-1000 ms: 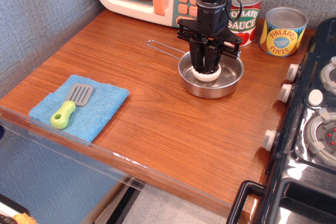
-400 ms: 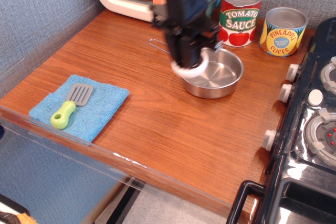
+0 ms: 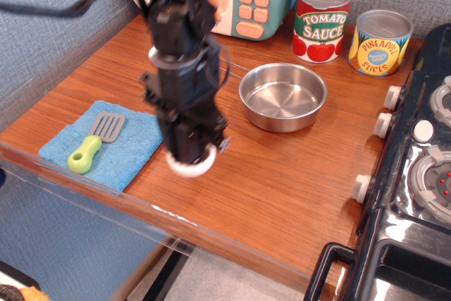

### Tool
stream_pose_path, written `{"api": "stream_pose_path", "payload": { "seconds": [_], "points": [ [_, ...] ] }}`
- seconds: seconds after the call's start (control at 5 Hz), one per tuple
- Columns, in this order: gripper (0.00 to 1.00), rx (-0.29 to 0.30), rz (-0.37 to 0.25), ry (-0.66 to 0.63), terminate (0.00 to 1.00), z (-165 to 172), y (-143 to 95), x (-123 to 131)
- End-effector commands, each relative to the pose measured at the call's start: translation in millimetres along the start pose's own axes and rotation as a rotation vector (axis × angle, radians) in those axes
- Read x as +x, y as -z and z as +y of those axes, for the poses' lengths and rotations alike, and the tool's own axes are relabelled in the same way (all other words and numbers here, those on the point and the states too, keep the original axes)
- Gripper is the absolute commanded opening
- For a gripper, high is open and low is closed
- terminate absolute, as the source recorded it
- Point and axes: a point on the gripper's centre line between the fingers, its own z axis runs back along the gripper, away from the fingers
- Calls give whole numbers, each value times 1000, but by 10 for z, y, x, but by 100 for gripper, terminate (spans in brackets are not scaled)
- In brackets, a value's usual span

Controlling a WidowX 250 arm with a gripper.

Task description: Move the mushroom and place slightly to the right of towel

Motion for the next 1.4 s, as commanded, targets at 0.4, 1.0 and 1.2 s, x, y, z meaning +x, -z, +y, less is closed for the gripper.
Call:
{"api": "stream_pose_path", "payload": {
  "seconds": [0.4,1.0,1.2],
  "points": [
    [100,63,19,65,0,7,2,-296],
    [100,22,-127,18,0,-7,-733,-44],
    [100,15,-101,-58,0,54,-722,-51]
  ]
}}
